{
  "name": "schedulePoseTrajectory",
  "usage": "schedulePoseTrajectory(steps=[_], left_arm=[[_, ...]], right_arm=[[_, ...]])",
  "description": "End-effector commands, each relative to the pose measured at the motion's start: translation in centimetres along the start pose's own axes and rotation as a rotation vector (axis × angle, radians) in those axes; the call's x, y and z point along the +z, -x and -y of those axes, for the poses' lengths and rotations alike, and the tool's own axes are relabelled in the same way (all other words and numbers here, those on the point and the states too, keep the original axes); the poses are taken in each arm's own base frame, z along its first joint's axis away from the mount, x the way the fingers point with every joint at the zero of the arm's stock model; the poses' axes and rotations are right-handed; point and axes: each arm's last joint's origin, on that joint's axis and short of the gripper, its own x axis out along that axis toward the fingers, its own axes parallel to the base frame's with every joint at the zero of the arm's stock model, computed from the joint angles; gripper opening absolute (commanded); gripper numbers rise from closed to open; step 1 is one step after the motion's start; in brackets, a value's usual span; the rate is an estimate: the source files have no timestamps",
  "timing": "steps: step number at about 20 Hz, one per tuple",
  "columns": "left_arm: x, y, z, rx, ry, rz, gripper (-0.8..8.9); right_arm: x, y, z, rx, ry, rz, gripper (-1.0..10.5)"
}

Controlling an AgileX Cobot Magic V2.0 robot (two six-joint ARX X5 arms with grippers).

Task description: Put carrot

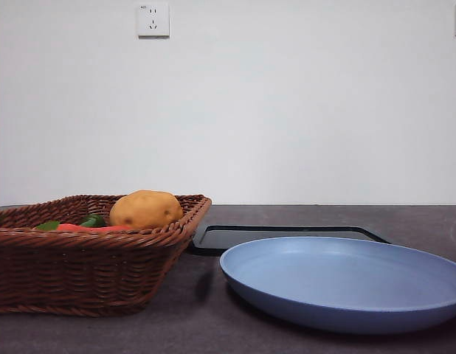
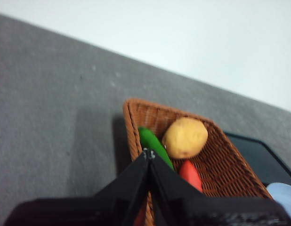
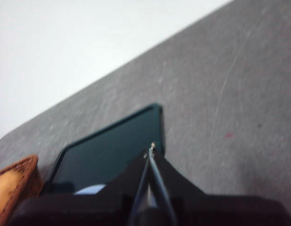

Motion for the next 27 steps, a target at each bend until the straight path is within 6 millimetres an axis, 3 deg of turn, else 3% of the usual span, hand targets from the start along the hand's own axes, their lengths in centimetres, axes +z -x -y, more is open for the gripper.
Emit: schedulePoseTrajectory(steps=[1, 10, 17, 24, 27], left_arm=[[1.4, 0.1, 0.6, -0.008, 0.011, 0.000, 0.07], [5.0, -1.7, 1.9, -0.044, -0.013, -0.136, 0.07], [7.9, -5.4, 2.5, -0.106, -0.062, -0.351, 0.06], [9.9, -9.5, 3.7, -0.178, -0.133, -0.667, 0.08], [10.0, -9.9, 4.2, -0.208, -0.154, -0.655, 0.76]], right_arm=[[1.3, 0.3, -0.8, -0.002, -0.012, -0.015, 0.1], [5.0, -0.3, -2.8, -0.070, 0.066, -0.174, 0.1], [6.9, -2.7, -4.0, -0.028, 0.095, -0.399, 0.1], [4.7, -6.5, -2.8, 0.022, 0.025, -0.742, 0.2], [3.7, -7.6, -2.2, -0.012, 0.002, -0.815, 1.5]])
